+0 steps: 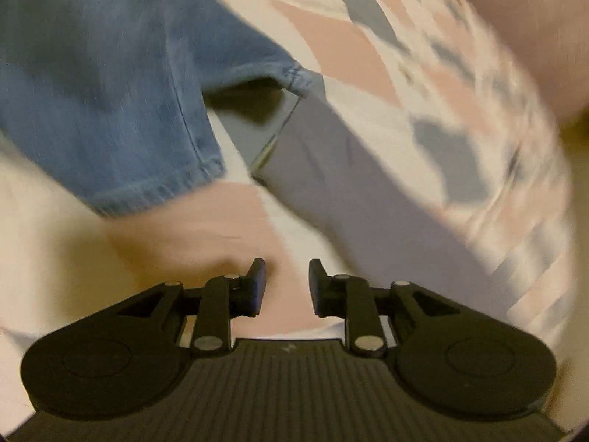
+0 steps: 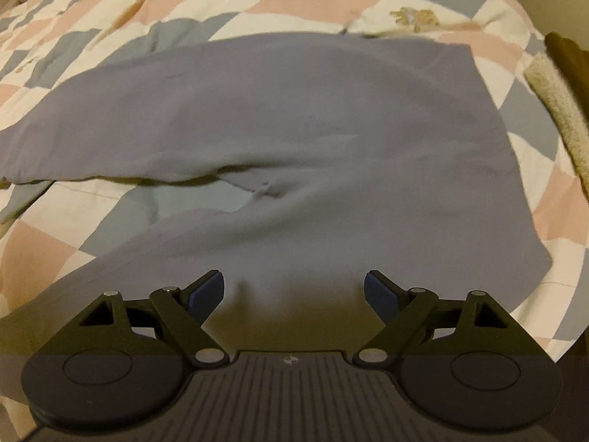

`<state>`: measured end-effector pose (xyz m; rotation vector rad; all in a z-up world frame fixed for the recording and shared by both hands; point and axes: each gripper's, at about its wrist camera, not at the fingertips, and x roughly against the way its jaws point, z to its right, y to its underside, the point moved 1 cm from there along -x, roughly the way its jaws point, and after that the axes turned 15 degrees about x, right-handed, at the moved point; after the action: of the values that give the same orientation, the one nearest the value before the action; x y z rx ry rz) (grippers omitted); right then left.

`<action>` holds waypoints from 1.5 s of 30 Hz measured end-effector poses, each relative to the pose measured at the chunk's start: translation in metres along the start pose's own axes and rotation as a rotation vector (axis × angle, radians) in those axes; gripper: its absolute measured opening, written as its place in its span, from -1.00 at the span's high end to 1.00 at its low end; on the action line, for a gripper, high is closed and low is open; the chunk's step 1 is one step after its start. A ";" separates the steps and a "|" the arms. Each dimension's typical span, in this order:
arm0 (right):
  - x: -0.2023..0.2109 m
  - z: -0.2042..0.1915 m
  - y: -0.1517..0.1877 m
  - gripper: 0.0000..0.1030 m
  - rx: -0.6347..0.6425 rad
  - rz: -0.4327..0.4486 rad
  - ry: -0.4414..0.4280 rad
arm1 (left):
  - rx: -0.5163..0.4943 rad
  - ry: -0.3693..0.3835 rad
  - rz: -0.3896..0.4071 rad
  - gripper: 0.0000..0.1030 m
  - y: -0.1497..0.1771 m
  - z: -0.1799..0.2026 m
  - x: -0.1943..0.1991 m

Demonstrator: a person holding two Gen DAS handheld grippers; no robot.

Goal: Fold clothes

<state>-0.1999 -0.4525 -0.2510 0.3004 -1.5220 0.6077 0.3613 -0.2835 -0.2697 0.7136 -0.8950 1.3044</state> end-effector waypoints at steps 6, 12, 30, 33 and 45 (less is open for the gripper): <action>-0.002 -0.014 -0.010 -0.67 0.050 -0.002 -0.012 | 0.089 -0.014 0.074 0.37 -0.019 0.007 -0.036; 0.004 -0.005 -0.004 -0.68 0.030 0.013 0.008 | -0.214 -0.126 0.242 0.99 -0.011 0.033 -0.019; 0.020 0.159 0.101 -0.27 -0.562 0.086 0.046 | -0.197 -0.288 0.135 0.69 0.178 -0.068 0.087; 0.012 0.196 0.117 -0.28 -0.678 0.130 0.028 | 0.003 -0.254 0.104 0.62 0.226 -0.107 0.101; -0.043 0.277 0.150 0.08 -0.943 0.211 -0.153 | 0.345 -0.107 0.153 0.46 0.314 -0.157 0.123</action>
<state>-0.5104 -0.4885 -0.3068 -0.5509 -1.8302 -0.0224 0.0780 -0.0425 -0.2544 1.0063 -0.8306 1.5912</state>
